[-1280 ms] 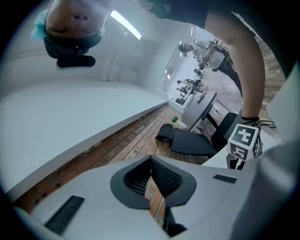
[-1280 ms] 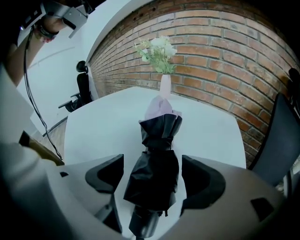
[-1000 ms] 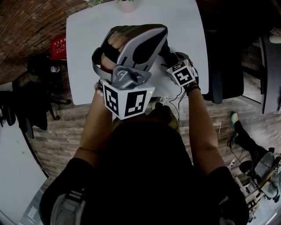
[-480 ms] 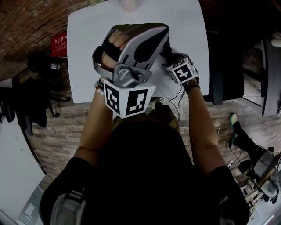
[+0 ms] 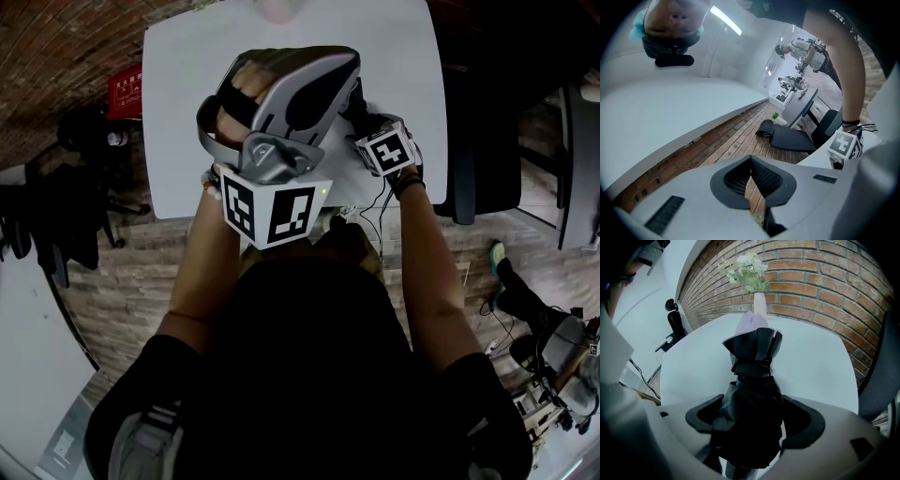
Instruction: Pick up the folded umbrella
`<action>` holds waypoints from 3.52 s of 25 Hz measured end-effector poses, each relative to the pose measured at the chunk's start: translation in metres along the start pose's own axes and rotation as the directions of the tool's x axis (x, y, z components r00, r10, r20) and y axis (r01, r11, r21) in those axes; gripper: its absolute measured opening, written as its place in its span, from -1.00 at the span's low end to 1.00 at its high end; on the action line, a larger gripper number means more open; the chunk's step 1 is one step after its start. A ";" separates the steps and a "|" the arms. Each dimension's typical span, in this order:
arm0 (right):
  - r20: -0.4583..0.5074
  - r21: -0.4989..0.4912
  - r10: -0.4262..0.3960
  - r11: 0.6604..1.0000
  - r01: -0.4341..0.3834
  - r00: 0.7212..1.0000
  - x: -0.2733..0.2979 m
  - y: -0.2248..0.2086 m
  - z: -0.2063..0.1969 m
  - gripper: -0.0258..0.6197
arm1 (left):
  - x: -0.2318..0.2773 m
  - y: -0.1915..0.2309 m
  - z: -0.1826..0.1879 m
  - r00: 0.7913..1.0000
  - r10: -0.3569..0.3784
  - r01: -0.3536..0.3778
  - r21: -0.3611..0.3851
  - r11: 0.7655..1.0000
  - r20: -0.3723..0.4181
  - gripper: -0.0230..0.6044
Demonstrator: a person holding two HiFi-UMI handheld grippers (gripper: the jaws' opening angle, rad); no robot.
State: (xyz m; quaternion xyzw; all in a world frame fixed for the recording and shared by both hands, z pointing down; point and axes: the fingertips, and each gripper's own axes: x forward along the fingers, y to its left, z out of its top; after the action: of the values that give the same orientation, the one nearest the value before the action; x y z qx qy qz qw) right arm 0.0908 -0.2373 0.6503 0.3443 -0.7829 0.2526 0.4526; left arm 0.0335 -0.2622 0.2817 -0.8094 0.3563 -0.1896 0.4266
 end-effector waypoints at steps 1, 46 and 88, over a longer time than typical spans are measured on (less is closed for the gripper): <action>0.002 0.001 -0.002 1.000 0.002 1.000 0.000 0.000 0.000 0.19 | 0.001 -0.001 0.000 1.000 -0.002 0.002 0.001 1.000 0.001 -0.88; 0.026 0.063 -0.055 0.997 0.053 0.998 -0.010 -0.010 -0.002 -0.37 | 0.011 -0.015 -0.009 0.997 -0.055 0.055 -0.001 0.998 -0.048 -0.89; 0.629 0.002 -0.207 0.964 0.264 0.749 -0.246 0.004 0.148 -0.37 | -0.015 0.049 0.024 0.993 0.066 -0.067 -0.003 0.998 -0.097 -0.88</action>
State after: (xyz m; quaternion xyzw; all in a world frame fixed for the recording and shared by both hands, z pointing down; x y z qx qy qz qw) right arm 0.0960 -0.2630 0.3643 0.4843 -0.8486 0.0309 0.2104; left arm 0.0173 -0.2563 0.2273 -0.7882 0.4040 -0.2130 0.4125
